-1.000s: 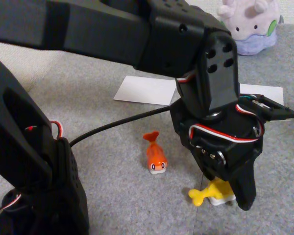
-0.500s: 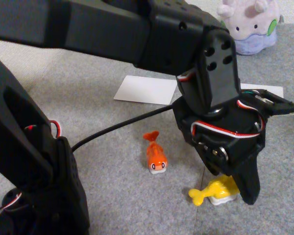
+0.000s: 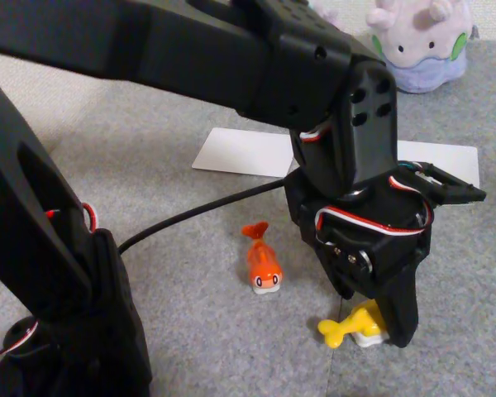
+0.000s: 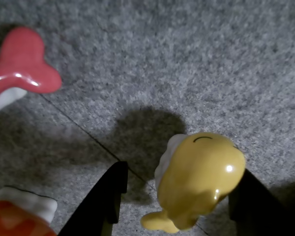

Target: Wooper wants to eat egg sudhi, and Goomy wants to eat shrimp sushi

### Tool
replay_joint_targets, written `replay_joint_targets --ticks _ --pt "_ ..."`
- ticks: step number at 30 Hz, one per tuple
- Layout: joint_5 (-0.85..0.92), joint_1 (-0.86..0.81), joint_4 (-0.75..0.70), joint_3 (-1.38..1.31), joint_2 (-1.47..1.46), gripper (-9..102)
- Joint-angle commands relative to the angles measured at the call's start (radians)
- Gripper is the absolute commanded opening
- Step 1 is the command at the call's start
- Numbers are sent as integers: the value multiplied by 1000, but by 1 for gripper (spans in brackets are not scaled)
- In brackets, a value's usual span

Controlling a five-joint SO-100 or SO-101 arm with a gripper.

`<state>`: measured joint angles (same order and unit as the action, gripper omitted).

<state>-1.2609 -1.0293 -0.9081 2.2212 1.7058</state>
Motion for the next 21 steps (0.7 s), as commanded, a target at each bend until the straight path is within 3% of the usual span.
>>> replay_joint_targets --ticks 1,21 --pt "-5 -11 12 -38 3 19" --pt "26 -48 25 -43 5 2"
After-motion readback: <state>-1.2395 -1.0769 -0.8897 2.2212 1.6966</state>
